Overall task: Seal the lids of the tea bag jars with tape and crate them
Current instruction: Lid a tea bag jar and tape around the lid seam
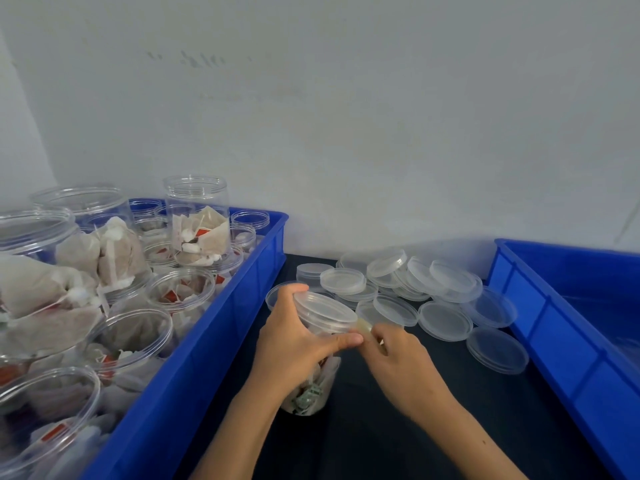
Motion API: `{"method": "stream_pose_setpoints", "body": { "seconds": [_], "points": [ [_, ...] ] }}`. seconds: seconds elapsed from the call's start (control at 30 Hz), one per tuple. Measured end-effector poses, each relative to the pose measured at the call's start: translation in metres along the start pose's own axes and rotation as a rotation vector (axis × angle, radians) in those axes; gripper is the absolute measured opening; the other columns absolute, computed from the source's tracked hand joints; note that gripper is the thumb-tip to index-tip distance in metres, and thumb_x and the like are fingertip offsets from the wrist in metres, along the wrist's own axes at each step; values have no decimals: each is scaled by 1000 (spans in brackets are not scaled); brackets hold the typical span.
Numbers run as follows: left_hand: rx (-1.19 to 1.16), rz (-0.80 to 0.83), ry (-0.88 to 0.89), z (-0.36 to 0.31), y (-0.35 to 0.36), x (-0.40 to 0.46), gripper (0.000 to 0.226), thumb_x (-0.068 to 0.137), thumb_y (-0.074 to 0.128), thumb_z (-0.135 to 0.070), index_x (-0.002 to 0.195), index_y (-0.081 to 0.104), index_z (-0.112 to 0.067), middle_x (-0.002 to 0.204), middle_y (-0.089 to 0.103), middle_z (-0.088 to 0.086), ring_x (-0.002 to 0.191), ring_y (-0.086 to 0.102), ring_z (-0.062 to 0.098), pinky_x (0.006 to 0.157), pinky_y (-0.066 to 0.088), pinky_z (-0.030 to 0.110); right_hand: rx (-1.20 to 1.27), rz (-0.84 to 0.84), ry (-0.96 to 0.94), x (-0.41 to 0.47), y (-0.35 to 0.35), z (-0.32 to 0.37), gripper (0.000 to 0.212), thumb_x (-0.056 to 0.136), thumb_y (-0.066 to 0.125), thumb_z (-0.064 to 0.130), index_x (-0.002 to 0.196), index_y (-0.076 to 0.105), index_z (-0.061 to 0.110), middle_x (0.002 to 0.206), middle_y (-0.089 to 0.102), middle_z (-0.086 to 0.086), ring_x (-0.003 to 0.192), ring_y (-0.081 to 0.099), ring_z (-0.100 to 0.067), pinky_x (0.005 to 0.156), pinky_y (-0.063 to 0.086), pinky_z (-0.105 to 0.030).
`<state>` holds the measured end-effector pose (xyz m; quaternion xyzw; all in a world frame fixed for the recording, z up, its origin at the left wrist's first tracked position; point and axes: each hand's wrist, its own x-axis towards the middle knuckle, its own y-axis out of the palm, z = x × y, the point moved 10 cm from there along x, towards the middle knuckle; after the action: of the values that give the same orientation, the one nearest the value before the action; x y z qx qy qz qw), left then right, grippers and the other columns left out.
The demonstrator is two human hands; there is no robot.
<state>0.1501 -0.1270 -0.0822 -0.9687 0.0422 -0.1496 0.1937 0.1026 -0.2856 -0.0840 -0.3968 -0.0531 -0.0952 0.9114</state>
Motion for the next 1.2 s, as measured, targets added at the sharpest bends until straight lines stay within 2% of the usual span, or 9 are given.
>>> {"method": "stream_pose_setpoints", "body": {
  "seconds": [0.13,0.23,0.33,0.47,0.6,0.8,0.97,1.1,1.2],
  "points": [
    [-37,-6,7,6,-2,4,84,37,76,-77,107,38,-49,109,55,-17,99,58,5,80,54,29,128,90,37,-3,9,-2,45,96,42,54,72,41,15,61,50,1,56,41,-14,55,38,-31],
    [-53,-29,23,7,-3,3,82,40,76,-76,109,39,-50,110,57,-17,97,59,2,76,51,21,192,160,56,-4,10,-4,47,97,40,53,79,44,9,64,45,2,58,38,-12,56,36,-28],
    [-10,-27,22,4,1,4,99,40,73,-77,127,38,-45,114,55,-20,103,55,1,81,43,17,98,85,76,-6,-1,-11,52,96,38,54,83,51,6,64,46,4,59,39,-11,58,35,-29],
    [126,-47,65,-8,8,0,85,39,64,-81,112,38,-48,97,53,-26,92,52,-8,70,38,10,22,-84,143,-17,-9,-21,44,98,37,51,69,42,19,61,46,7,57,40,-9,55,30,-26],
    [214,-94,71,-14,10,-3,89,42,63,-82,117,41,-40,92,49,-25,88,50,-1,66,35,13,102,-191,224,-17,-7,-29,42,99,40,44,65,39,20,57,43,6,53,37,-8,53,28,-25],
    [234,-203,94,-16,1,-12,86,45,67,-76,118,44,-34,99,54,-21,89,54,3,66,34,10,207,-216,269,-12,1,-31,42,99,43,40,63,38,18,53,39,6,51,34,-8,52,27,-26],
    [284,-247,143,-24,0,-18,94,43,70,-75,121,47,-27,103,56,-17,89,53,3,71,37,19,202,-202,300,-8,1,-36,41,99,43,40,65,41,17,55,41,7,53,36,-9,53,28,-27],
    [292,-234,142,-25,-1,-20,94,43,69,-75,122,47,-28,102,54,-19,89,51,0,68,31,6,184,-217,314,-4,1,-34,41,100,42,40,65,42,18,57,44,6,54,39,-9,53,28,-26],
    [272,-231,105,-17,-6,-16,94,44,69,-75,123,46,-31,103,54,-20,90,50,1,67,29,7,214,-220,256,-2,5,-26,39,100,42,39,67,41,18,62,44,6,57,38,-9,54,29,-27]
  ]
}}
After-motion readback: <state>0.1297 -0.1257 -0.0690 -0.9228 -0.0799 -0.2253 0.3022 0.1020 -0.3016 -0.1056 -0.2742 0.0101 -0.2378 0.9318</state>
